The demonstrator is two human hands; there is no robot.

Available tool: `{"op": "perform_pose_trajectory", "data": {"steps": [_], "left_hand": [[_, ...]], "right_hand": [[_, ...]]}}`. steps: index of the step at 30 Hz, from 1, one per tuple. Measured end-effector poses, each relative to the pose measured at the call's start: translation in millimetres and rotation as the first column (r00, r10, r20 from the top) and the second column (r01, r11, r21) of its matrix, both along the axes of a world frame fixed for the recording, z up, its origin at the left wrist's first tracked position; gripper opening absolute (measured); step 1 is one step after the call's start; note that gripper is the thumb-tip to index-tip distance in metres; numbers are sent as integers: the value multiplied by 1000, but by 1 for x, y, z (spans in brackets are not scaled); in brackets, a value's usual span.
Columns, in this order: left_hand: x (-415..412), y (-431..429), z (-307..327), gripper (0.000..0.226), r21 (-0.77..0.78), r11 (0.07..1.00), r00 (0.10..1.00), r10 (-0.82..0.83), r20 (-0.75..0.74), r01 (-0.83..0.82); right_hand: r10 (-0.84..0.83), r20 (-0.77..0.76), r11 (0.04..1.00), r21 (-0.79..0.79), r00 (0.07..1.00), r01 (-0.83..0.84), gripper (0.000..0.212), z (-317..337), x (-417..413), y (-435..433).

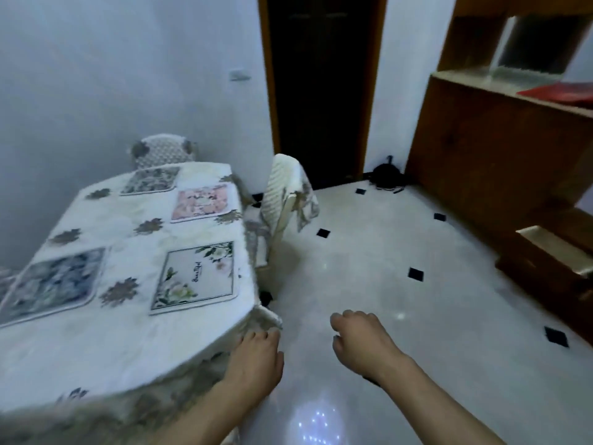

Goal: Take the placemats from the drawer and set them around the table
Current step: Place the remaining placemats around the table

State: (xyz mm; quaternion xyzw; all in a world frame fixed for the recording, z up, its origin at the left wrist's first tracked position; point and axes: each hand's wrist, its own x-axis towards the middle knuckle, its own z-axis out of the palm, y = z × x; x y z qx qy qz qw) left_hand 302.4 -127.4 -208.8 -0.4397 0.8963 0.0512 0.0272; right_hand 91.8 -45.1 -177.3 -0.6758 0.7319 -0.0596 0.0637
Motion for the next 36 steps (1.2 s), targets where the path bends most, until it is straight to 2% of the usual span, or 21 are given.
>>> {"op": "perform_pose_trajectory", "data": {"steps": [3, 6, 9, 11, 13, 18, 21, 25, 28, 31, 33, 35, 36], "left_hand": [[7, -36, -5, 20, -43, 987, 982, 161, 94, -158], [9, -82, -17, 21, 3, 964, 961, 266, 81, -267], [4, -129, -33, 11, 34, 943, 941, 329, 75, -332], [0, -160, -49, 18, 23, 936, 934, 350, 76, -352], [-4, -185, -51, 14, 52, 925, 925, 373, 72, -377], [-1, -230, -56, 26, 107, 828, 834, 552, 16, -551], [11, -255, -66, 26, 192, 718, 734, 679, 13, -669], [28, -284, -92, 23, 313, 508, 541, 841, 21, -802], [31, -301, -111, 24, 417, 300, 350, 935, 48, -858], [21, -316, -129, 21, 558, 8, 84, 990, 109, -830], [15, -324, -133, 20, 632, -183, -136, 983, 123, -753], [10, -334, -137, 20, 665, -327, -338, 934, 118, -672], [8, -337, -138, 18, 665, -374, -408, 906, 113, -646]], "right_hand": [[129, -1, 992, -14, 992, -129, 11, 2, 0, -66], [202, 10, 979, -10, 979, -202, 12, -2, -1, -134], [253, 20, 967, 32, 967, -254, 10, -8, -7, -191], [285, 16, 956, 64, 958, -285, 9, -13, -13, -227], [320, 4, 944, 80, 947, -319, 5, -14, -20, -262], [430, 26, 893, 131, 902, -430, 3, -30, -20, -357], [533, 37, 836, 131, 845, -533, 12, -44, -3, -425], [625, 53, 756, 208, 779, -621, 11, -73, 22, -510], [688, 81, 683, 264, 721, -681, 13, -101, 40, -572], [723, 89, 620, 351, 685, -701, 21, -132, 58, -622], [711, 113, 608, 397, 694, -688, 21, -150, 66, -646], [691, 142, 603, 427, 709, -674, 24, -167, 75, -667], [674, 160, 609, 432, 721, -665, 25, -174, 78, -676]]}}
